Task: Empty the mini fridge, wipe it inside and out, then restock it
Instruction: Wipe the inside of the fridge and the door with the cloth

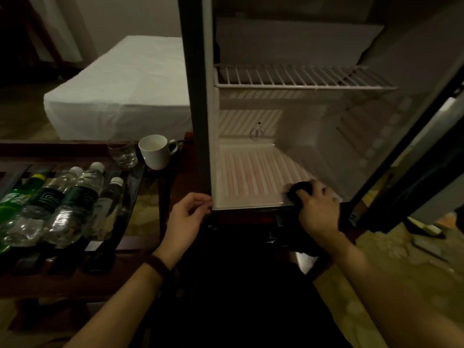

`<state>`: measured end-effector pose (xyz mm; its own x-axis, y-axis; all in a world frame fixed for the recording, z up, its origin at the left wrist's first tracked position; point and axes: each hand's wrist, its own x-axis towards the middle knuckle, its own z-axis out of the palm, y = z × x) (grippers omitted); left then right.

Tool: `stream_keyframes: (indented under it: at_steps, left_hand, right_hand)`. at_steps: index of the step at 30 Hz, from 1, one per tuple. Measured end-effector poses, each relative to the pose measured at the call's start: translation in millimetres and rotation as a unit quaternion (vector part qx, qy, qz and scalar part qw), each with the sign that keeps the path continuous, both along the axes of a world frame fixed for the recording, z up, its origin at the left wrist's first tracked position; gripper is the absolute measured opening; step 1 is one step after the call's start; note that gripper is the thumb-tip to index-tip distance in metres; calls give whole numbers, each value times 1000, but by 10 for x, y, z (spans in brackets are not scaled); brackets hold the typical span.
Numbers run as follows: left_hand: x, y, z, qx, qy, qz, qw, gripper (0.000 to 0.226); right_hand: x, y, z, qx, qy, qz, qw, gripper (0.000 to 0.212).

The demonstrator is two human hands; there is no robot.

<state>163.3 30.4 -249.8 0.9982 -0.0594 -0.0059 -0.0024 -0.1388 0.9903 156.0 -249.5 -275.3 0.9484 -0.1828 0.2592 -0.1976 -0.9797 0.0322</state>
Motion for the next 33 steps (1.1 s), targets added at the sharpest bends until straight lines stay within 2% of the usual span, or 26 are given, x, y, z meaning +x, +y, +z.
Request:
stream_keyframes:
  at_steps: [3,9,14,16,18,21,23,25,27,30,33]
  left_hand:
    - [-1,-290,-34,-8,17,-8,1000,24]
    - [-76,-783,-140,-7,43,-84,995,25]
    - [-37,-875,-253,-8,52,-64,997,26]
    - [-38,-952,-286,-12,49,-57,997,25]
    - [-35,-1029,-310,-11,45,-61,997,24]
    - [-2,-1075,-346,12,39,-74,996,26]
    - [34,-1068,-382,69,6,-80,994,28]
    - [42,-1063,-408,135,-37,-79,987,27]
    - [31,-1076,-434,155,-66,-64,984,24]
    - [-15,-1114,-445,114,-46,-40,992,28]
    - [-12,-1097,-469,101,-15,-19,995,28]
  right_hand:
    - [-169,-440,-22,46,-18,-94,994,43]
    - [-346,-351,-276,163,-75,-131,975,43]
    - [-359,-260,-376,240,-52,-193,950,45]
    - [-312,5,-337,233,-30,-160,959,43]
    - [-281,276,-335,225,-27,-73,971,40]
    - [-296,221,-396,208,-23,-3,978,41]
    - [-292,-23,-413,206,-33,-57,976,37]
    - [-258,-183,-461,248,-64,-152,955,32]
    - [-201,-78,-409,251,-76,-201,944,31]
    - [-181,350,-372,249,-37,-106,962,33]
    - [-249,299,-394,188,-19,-13,982,44]
